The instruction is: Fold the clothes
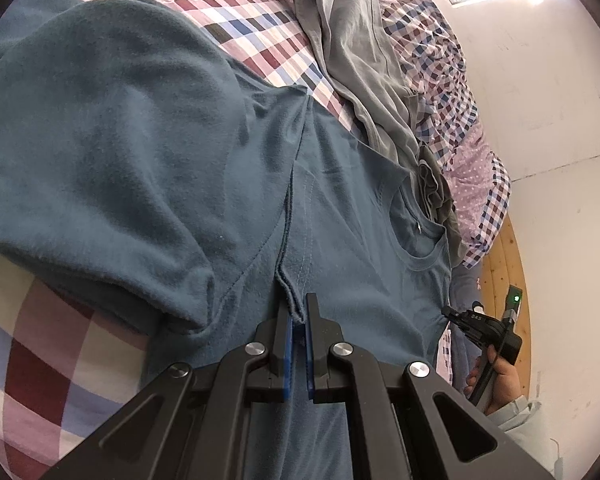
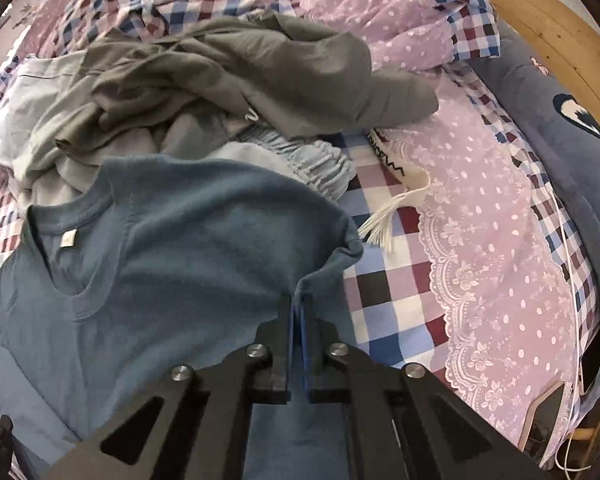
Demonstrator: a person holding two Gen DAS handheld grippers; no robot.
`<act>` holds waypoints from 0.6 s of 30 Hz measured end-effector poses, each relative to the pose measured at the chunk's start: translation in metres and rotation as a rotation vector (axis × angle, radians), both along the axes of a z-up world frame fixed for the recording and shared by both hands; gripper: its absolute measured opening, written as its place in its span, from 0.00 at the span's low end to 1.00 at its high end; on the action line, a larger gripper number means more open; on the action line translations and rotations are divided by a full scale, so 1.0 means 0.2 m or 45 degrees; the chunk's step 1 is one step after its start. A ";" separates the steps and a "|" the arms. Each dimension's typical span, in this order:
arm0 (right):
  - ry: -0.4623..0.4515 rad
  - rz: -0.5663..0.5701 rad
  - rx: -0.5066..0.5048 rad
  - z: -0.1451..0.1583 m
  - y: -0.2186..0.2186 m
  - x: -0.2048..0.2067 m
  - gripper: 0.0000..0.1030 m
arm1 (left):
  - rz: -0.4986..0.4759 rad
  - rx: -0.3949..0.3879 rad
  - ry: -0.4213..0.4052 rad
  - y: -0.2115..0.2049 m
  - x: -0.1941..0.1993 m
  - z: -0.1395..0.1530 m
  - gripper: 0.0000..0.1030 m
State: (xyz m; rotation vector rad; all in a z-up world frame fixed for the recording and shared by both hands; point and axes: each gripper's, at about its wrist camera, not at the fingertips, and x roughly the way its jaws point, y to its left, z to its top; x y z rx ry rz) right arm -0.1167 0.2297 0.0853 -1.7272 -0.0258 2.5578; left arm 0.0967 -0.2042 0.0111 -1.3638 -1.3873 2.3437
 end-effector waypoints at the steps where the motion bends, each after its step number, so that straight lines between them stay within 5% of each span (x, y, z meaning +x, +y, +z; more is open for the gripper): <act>1: 0.006 -0.001 -0.004 0.01 0.00 0.00 0.01 | 0.000 -0.001 0.000 0.00 0.00 0.00 0.03; 12: 0.124 -0.074 0.001 0.19 0.09 -0.13 0.00 | -0.004 -0.016 -0.007 0.00 -0.01 0.00 0.03; 18: -0.013 0.302 -0.034 0.17 -0.12 -0.13 0.05 | 0.003 -0.011 -0.009 0.00 -0.01 0.00 0.03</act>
